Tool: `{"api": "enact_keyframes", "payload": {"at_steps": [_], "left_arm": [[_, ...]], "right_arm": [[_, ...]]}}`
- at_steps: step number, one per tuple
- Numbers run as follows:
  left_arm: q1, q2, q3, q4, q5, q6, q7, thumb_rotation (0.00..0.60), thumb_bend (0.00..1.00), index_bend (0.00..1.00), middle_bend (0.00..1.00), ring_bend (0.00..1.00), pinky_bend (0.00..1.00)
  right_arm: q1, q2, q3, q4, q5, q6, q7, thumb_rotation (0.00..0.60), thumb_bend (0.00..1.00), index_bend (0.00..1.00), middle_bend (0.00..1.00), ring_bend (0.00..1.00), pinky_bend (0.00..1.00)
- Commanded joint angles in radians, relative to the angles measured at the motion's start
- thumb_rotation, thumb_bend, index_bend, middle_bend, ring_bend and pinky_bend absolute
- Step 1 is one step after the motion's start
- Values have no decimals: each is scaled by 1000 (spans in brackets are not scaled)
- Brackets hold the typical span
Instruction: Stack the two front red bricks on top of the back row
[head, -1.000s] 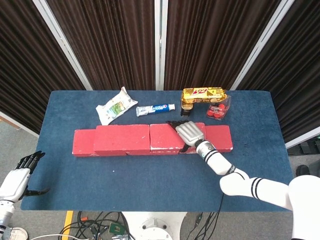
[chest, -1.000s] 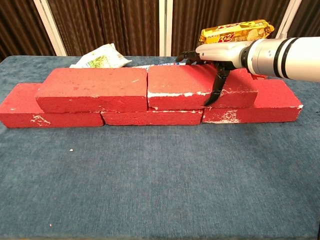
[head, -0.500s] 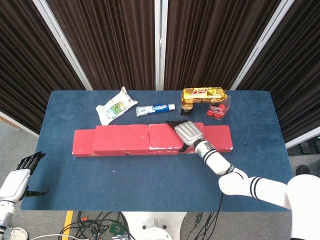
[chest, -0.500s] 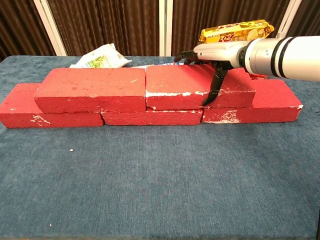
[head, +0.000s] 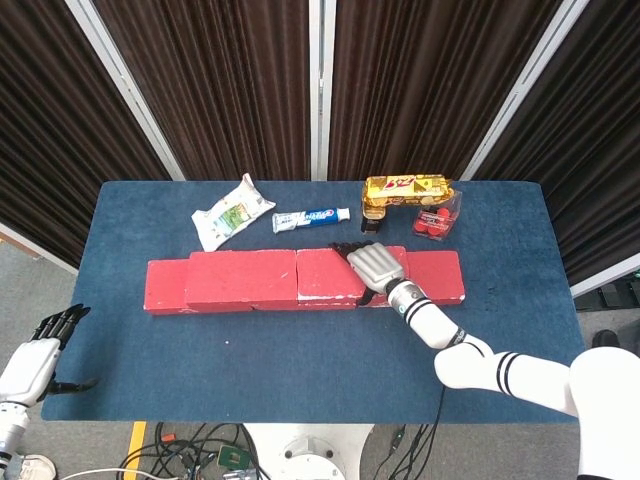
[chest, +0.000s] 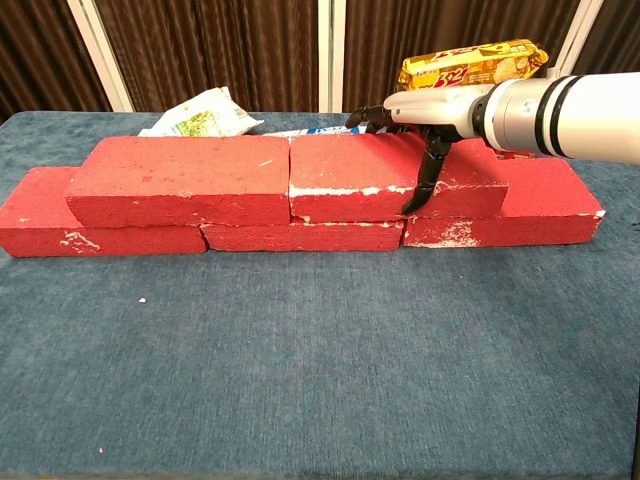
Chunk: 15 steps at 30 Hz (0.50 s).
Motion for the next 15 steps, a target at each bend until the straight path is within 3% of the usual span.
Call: {"api": "enact_keyframes", "payload": {"at_steps": [1,6,9,15], "left_arm": [[0,0,0,1,0,-1,-1,600,53,0,0,0,0],[-1,1,0,1,1,-1,-2,600,52,0,0,0,0],[-1,1,-1,2,-1,-2,-3,600,52,0,0,0,0],[-2,2,-3,-1,-1,0,2,600,53,0,0,0,0]], "right_arm": [[1,3,-2,-3,5,-4,1,600,0,0,154,88,167],[3,8,-5,-8,22,-4,-3,600,0,0,12,0,46],[1,5,-3,-11,22,8,0,600,0,0,0,0,0],[-12,17,-2,-34,-1,29,13,600,0,0,0,0,0]]}}
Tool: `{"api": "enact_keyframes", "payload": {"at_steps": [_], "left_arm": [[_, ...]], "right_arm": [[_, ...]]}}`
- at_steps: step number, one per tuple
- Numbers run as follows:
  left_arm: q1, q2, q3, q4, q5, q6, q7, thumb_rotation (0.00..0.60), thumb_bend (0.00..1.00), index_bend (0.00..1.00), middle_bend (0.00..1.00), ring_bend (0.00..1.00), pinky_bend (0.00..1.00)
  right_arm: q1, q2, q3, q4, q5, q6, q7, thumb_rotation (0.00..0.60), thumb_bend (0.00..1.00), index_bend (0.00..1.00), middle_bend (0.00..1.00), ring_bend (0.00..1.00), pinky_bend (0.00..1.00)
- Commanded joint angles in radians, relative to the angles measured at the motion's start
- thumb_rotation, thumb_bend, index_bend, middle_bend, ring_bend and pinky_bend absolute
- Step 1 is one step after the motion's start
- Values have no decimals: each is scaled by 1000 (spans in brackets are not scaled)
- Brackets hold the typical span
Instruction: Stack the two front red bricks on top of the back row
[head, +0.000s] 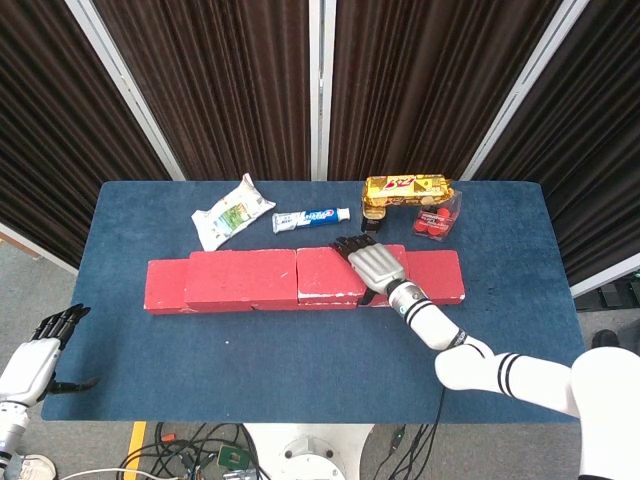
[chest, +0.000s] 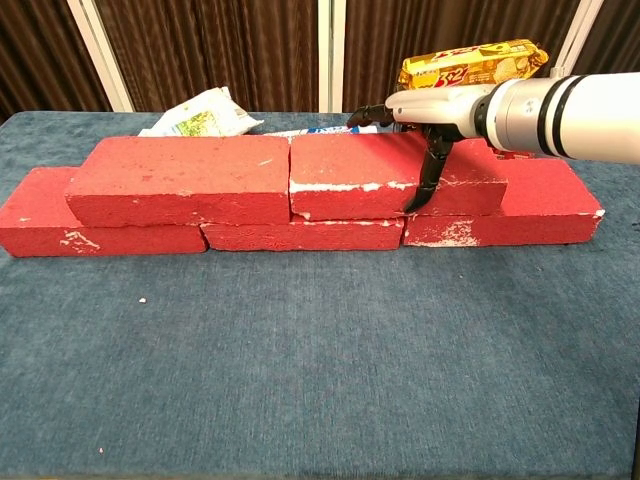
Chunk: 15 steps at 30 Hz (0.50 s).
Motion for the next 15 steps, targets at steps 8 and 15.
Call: {"api": "enact_keyframes", "payload": {"at_steps": [8,15], "left_arm": [[2,11,-7,-24,2,18,19,600,52,0,0,0,0],[9,9,-18,-44,-2,44,43,600,51,0,0,0,0]], "right_arm": [[-94,149,-8,-197,-92,99,61,600,0,0,0,0,0],[-297,366,-86,-420,-263,375,54,600,0,0,0,0,0]]}}
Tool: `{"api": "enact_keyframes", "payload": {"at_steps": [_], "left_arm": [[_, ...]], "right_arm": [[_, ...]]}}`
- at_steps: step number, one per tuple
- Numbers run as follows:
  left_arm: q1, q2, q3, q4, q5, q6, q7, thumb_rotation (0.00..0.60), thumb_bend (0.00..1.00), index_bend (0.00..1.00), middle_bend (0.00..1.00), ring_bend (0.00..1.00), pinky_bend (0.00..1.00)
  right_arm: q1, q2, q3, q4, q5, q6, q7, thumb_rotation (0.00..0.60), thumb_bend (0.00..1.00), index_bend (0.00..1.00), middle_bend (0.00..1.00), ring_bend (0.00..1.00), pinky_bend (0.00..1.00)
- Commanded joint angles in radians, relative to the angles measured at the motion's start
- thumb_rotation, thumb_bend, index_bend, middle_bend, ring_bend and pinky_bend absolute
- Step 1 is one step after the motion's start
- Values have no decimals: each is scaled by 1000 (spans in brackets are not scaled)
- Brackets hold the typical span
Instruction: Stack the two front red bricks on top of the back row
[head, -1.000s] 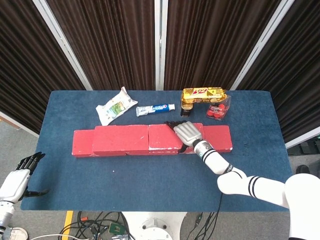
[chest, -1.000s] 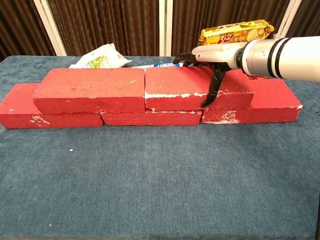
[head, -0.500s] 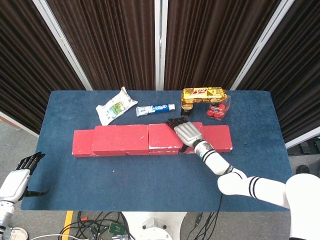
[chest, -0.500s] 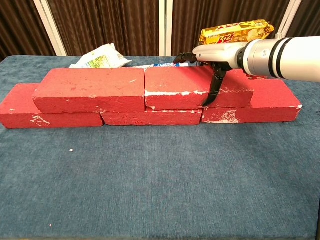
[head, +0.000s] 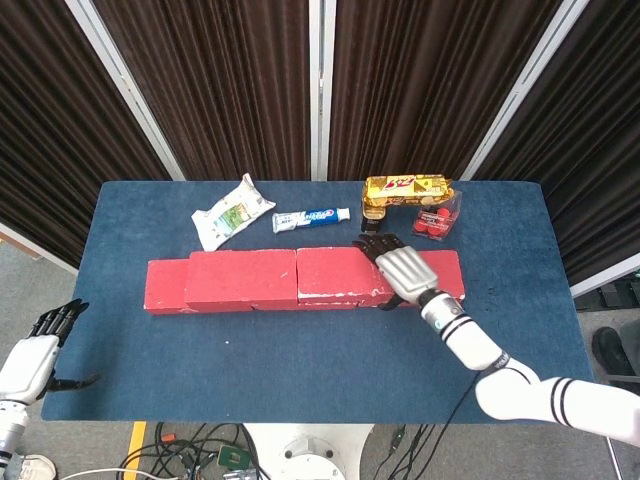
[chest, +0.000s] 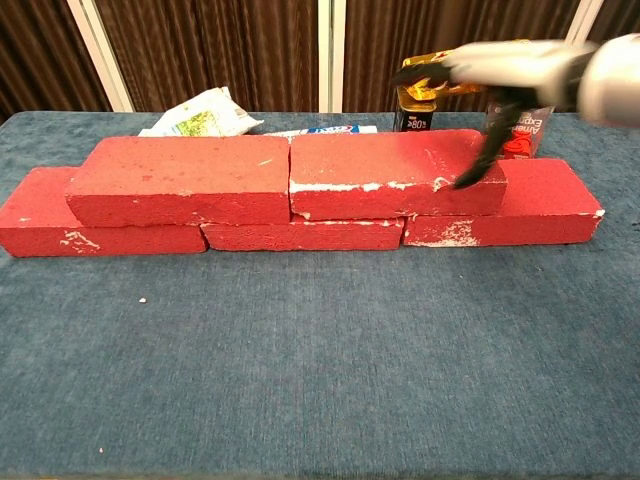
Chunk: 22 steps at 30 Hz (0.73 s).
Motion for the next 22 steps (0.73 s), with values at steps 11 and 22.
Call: {"api": "enact_keyframes", "payload": {"at_steps": [11,22], "left_arm": [[27,-44,-35,42,28,116,45,600,31,0,0,0,0],[54,-67,-42,69,51,184,25,600,30,0,0,0,0]], "right_arm": [[-538,180,-222,-71,-334,681,-25,600,0,0,0,0,0],[-738,101,-241,113,-368,806,118,600,0,0,0,0,0]]}}
